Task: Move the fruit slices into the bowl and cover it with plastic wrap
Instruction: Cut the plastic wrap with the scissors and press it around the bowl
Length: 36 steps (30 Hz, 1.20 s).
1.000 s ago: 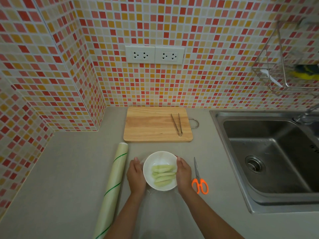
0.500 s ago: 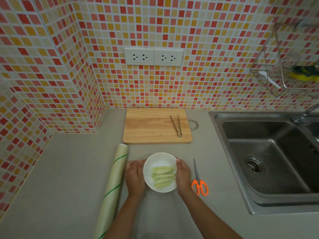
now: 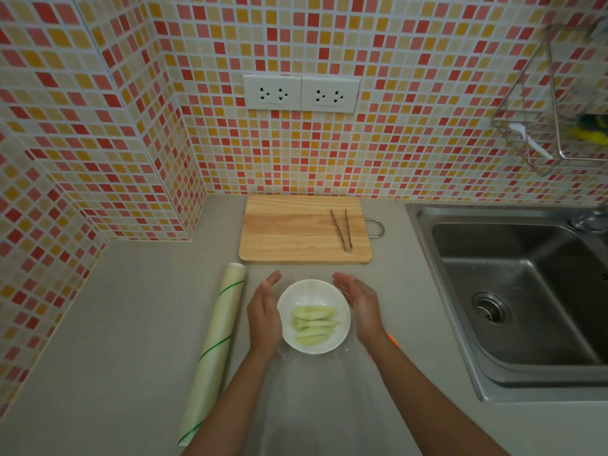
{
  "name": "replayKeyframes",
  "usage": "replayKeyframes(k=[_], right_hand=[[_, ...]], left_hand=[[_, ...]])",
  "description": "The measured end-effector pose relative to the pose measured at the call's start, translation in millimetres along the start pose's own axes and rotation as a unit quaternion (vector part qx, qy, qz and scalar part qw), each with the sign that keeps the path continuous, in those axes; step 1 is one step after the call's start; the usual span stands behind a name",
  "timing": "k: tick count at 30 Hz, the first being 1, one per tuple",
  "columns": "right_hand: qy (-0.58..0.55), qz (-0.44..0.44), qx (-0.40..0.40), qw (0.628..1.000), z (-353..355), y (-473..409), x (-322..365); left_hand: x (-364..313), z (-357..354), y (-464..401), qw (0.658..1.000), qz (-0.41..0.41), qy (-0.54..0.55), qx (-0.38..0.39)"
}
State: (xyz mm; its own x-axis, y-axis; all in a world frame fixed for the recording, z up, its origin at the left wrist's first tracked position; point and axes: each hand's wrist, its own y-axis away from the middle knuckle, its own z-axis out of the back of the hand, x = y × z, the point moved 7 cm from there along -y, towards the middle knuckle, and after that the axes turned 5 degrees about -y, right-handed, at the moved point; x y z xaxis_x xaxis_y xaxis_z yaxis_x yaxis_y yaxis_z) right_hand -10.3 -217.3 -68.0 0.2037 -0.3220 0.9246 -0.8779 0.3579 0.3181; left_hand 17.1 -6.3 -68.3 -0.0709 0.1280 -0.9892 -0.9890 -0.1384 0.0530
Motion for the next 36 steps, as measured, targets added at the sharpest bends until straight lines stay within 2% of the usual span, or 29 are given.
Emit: replayKeyframes(k=[3, 7, 10, 13, 16, 18, 20, 22, 29, 33, 36], right_hand=[[0.016, -0.032, 0.069, 0.997, -18, -2, -5], [-0.024, -0.073, 0.090, 0.993, -17, 1, -22], [-0.054, -0.137, 0.079, 0.986, -16, 4, -35], [-0.016, -0.141, 0.040, 0.989, -12, 5, -36], [0.030, -0.120, 0.038, 0.992, -11, 7, -30], [0.038, -0.076, 0.040, 0.996, -11, 6, -22], [0.034, -0.030, 0.018, 0.999, -8, 4, -12], [0.028, -0.016, 0.029, 0.999, -10, 4, -6], [0.023, -0.061, 0.079, 0.995, -17, 6, -17], [0.055, -0.079, 0.073, 0.993, -18, 8, -22], [0.060, -0.083, 0.070, 0.992, -17, 9, -24]], left_hand=[[10, -21, 3, 0.992, 0.102, 0.058, 0.049], [18, -28, -1, 0.971, 0.184, 0.121, 0.089], [18, -33, -1, 0.958, 0.220, 0.139, 0.124], [20, -35, -2, 0.945, 0.253, 0.138, 0.155], [14, -34, -6, 0.953, 0.224, 0.076, 0.188], [9, -24, -12, 0.972, 0.176, 0.021, 0.153], [3, -13, -13, 0.985, 0.135, 0.024, 0.102], [3, -17, -7, 0.988, 0.114, 0.018, 0.107], [19, -29, 3, 0.976, 0.171, 0.058, 0.123], [21, -28, 0, 0.976, 0.177, 0.031, 0.121], [18, -29, -1, 0.971, 0.182, -0.003, 0.158]])
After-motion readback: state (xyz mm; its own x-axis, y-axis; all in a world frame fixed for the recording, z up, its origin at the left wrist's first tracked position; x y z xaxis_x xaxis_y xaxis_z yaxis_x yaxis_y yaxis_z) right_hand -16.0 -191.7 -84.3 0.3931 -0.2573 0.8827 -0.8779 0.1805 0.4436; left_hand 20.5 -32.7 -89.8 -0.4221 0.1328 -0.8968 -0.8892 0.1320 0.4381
